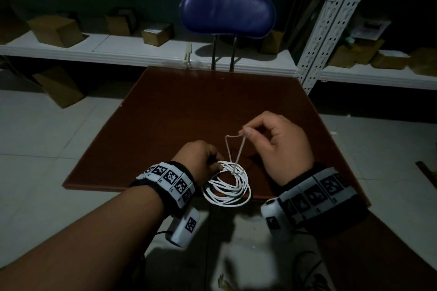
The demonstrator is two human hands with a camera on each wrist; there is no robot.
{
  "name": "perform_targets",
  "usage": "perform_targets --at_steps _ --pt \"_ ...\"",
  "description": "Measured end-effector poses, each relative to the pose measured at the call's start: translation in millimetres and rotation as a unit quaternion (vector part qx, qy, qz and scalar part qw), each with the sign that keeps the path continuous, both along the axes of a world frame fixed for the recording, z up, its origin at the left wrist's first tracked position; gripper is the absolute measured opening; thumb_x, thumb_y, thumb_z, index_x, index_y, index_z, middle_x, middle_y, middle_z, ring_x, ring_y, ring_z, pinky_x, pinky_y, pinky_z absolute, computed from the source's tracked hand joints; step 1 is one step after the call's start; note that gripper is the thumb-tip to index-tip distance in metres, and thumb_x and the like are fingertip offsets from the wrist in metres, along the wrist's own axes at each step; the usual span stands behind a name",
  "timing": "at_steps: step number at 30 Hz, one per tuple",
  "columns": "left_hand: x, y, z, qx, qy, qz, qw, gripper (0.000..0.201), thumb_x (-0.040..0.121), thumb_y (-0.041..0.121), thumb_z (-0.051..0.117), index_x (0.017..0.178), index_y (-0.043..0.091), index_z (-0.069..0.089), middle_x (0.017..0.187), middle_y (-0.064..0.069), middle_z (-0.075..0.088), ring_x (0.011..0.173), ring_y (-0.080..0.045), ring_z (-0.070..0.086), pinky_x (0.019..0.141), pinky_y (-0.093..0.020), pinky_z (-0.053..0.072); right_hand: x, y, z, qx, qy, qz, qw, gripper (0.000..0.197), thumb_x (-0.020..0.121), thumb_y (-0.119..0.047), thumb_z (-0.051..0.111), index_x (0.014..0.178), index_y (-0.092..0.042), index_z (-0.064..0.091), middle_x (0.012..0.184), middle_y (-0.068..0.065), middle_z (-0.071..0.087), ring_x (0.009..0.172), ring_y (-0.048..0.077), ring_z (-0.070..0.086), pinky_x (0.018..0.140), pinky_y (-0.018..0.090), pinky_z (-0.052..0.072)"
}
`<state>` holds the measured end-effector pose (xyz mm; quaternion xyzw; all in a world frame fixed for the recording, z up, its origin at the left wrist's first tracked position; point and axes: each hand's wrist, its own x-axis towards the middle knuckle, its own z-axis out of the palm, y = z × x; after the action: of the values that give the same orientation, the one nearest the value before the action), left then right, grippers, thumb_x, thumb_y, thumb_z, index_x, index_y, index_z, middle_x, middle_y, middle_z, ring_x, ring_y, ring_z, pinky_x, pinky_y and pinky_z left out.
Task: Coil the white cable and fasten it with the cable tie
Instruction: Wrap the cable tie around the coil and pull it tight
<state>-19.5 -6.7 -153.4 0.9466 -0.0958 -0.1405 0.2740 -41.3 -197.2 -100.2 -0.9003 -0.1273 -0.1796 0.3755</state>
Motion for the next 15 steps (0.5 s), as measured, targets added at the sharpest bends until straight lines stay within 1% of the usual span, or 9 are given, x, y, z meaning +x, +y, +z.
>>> perform_targets --at_steps 2,3,5,7,9,11,13,15 --pt "0.7 -1.1 0.1 0.002 -0.004 0.007 1.0 0.01 0.09 0.026 0.071 0.097 0.029 0.077 0.089 0.011 0.076 0.083 -0.007 0.07 0.086 -0.031 0.058 -0.2 -2.7 0.5 0.018 0.011 0.002 1.0 0.006 0.09 -0.033 0.066 0.086 -0.03 0.069 0.086 -0.009 0.071 0.082 0.004 0.063 0.073 0.027 0.05" --pt "0.5 -1.3 -1.1 0.003 -0.003 0.009 1.0 0.011 0.09 0.026 0.071 0.098 0.029 0.077 0.089 0.01 0.076 0.084 -0.008 0.07 0.086 -0.031 0.058 -1.0 -3.0 1.7 0.031 0.019 0.003 0.999 0.006 0.091 -0.031 0.066 0.085 -0.028 0.069 0.085 -0.01 0.073 0.081 0.003 0.065 0.072 0.029 0.051" --pt "-0.7 -1.4 -2.4 0.002 -0.007 0.01 1.0 0.011 0.09 0.025 0.071 0.098 0.027 0.077 0.09 0.009 0.076 0.084 -0.008 0.07 0.087 -0.032 0.058 -1.4 -4.1 3.6 0.049 0.037 0.009 0.998 0.008 0.092 -0.027 0.066 0.084 -0.026 0.067 0.082 -0.013 0.075 0.08 0.002 0.067 0.072 0.03 0.053" --pt "-0.2 -2.1 -2.1 0.003 -0.013 0.01 1.0 0.011 0.09 0.025 0.071 0.098 0.027 0.078 0.09 0.009 0.076 0.084 -0.008 0.07 0.087 -0.033 0.058 -1.0 -6.7 4.9 0.04 0.046 0.014 0.998 0.01 0.094 -0.026 0.065 0.084 -0.025 0.066 0.081 -0.015 0.075 0.079 0.001 0.066 0.072 0.029 0.052" --pt "-0.5 -2.6 -2.1 0.004 -0.007 0.008 1.0 0.012 0.09 0.024 0.071 0.098 0.027 0.078 0.089 0.009 0.076 0.083 -0.007 0.07 0.086 -0.031 0.058 1.0 -9.9 4.3 0.019 0.045 0.015 0.999 0.01 0.094 -0.03 0.063 0.086 -0.025 0.067 0.084 -0.011 0.075 0.08 0.002 0.065 0.073 0.03 0.051" --pt "-0.9 -2.9 -3.0 0.006 -0.001 0.009 1.0 0.012 0.09 0.024 0.07 0.099 0.027 0.078 0.088 0.01 0.076 0.081 -0.006 0.07 0.085 -0.029 0.058 3.1 -13.5 4.1 -0.014 0.007 0.009 1.0 0.012 0.091 -0.035 0.062 0.086 -0.027 0.069 0.09 -0.008 0.072 0.09 0.008 0.062 0.079 0.028 0.046" --pt "0.2 -4.0 -1.0 0.009 0.0 0.008 1.0 0.012 0.091 0.024 0.07 0.099 0.027 0.078 0.089 0.009 0.076 0.081 -0.007 0.07 0.086 -0.031 0.058 3.8 -17.6 8.0 -0.037 -0.051 0.001 0.998 0.008 0.088 -0.033 0.065 0.085 -0.028 0.071 0.091 -0.009 0.068 0.097 0.015 0.058 0.083 0.028 0.042" --pt "4.1 -6.4 4.8 0.03 0.018 -0.006 0.999 0.016 0.093 0.024 0.067 0.105 0.027 0.077 0.099 0.008 0.076 0.09 -0.011 0.07 0.092 -0.034 0.056 2.6 -22.1 13.7 -0.037 -0.081 -0.005 0.996 0.005 0.088 -0.028 0.069 0.085 -0.025 0.073 0.084 -0.015 0.064 0.094 0.012 0.056 0.081 0.024 0.041"
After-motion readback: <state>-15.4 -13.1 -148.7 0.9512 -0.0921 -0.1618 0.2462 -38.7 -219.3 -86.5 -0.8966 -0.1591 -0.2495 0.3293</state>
